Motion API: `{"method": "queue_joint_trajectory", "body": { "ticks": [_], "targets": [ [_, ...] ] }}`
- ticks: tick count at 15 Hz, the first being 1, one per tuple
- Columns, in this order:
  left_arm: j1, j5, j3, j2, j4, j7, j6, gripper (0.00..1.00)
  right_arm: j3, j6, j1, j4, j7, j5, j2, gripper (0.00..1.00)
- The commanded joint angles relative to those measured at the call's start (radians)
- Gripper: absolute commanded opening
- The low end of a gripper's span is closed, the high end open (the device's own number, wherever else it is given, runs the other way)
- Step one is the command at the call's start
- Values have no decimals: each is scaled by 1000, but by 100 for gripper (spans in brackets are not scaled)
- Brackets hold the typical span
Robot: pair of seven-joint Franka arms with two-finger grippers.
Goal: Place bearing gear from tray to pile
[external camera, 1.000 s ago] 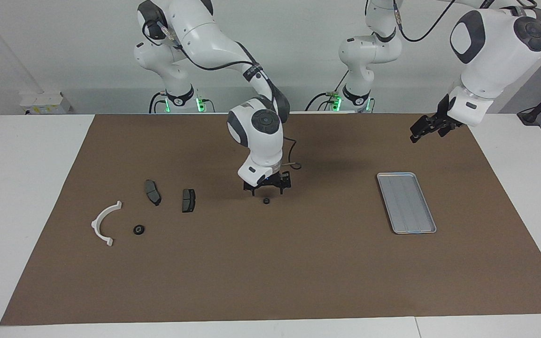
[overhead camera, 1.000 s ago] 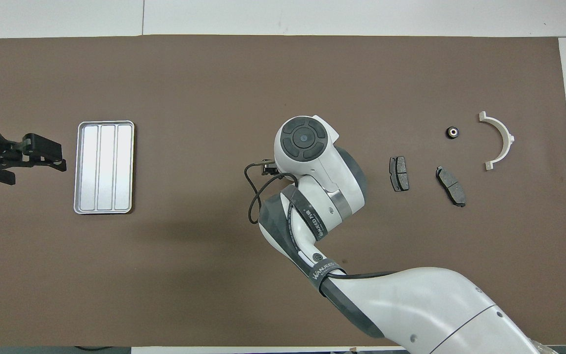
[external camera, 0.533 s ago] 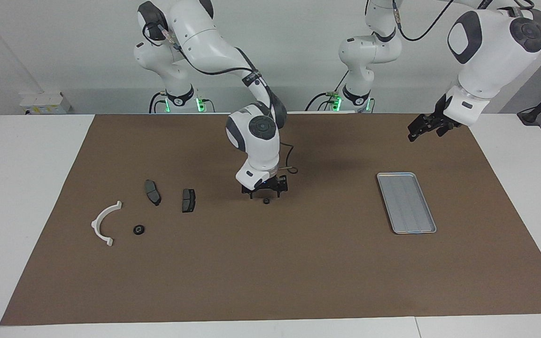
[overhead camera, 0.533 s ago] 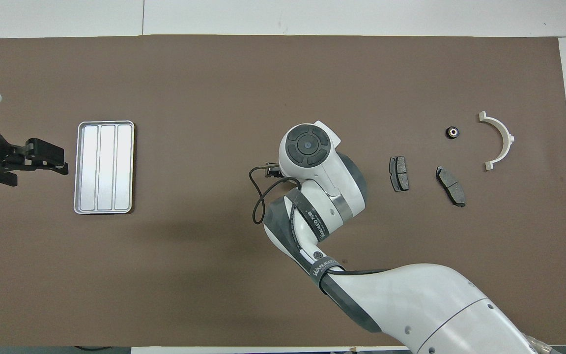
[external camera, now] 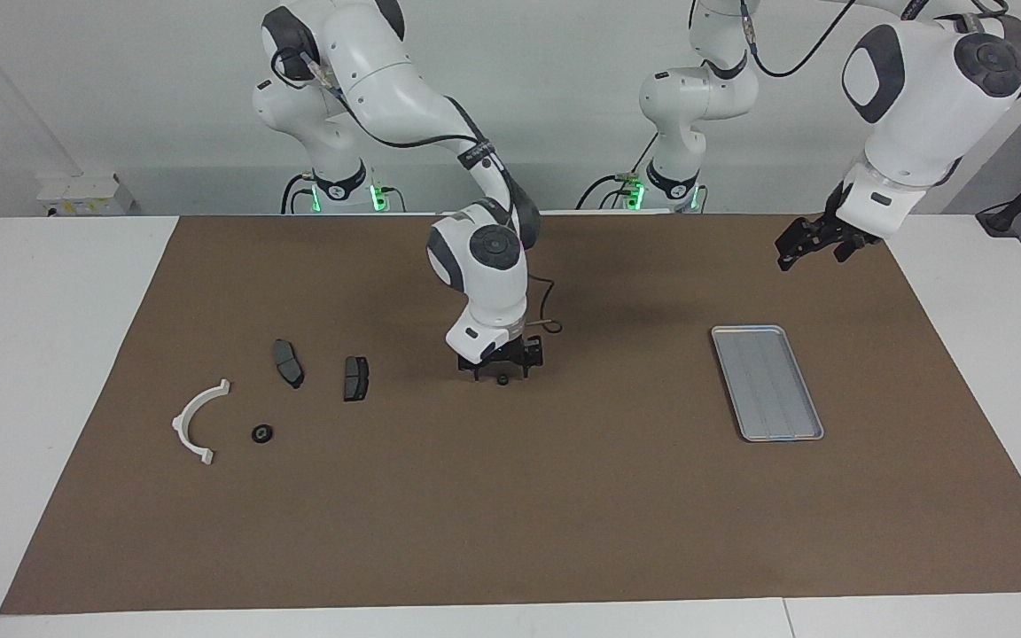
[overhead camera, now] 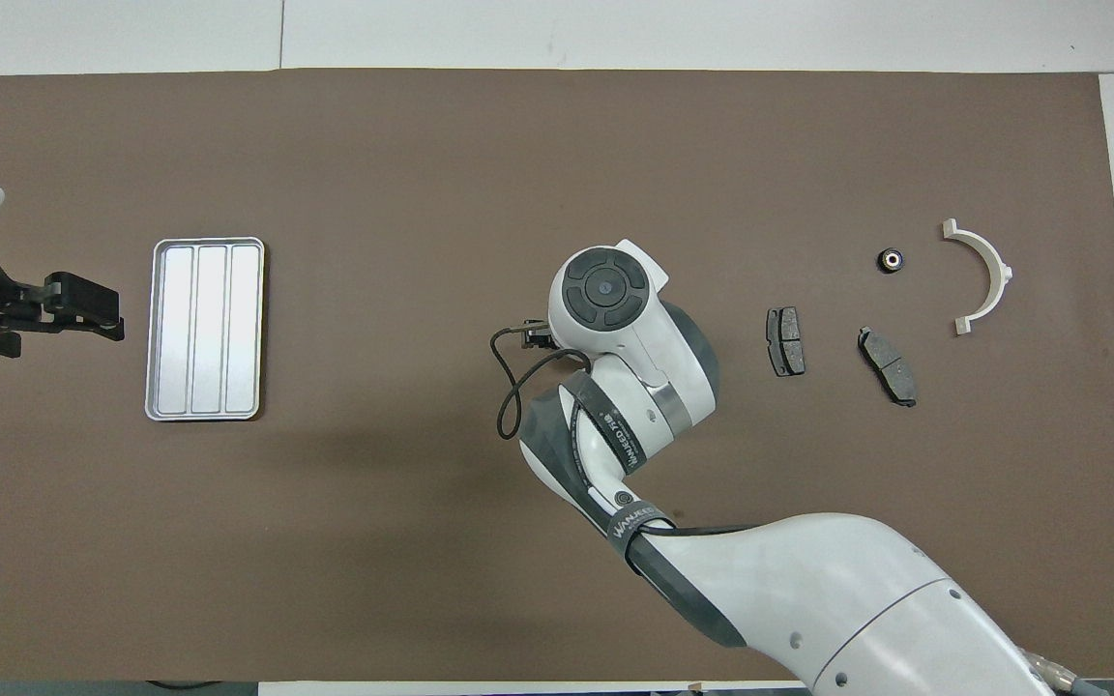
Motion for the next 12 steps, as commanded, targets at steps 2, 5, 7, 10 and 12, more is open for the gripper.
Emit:
{"method": "queue_joint_trajectory", "body": {
  "ticks": [2,5,7,10,12],
  "targets": [
    [6,17,-5,-36,-46,19,29,100,4,28,-8,-13,-9,-12,-1,17],
    [4,15,-5,-38,-44,13,34,100,2,-3,-16,5,-12,-50,-4,0],
    [4,15,-5,-36,-38,5,32,100,2,-79,-42,63,-24,-81,-10,0],
    [4,15,-5,-38,-38,5,32,100,2,-195,-143,164,-169,-81,-50,0],
    [4,15,-5,-38,-40,4,31,100,1,-227,-236,198,-315,-78,-73,0]
  ]
}}
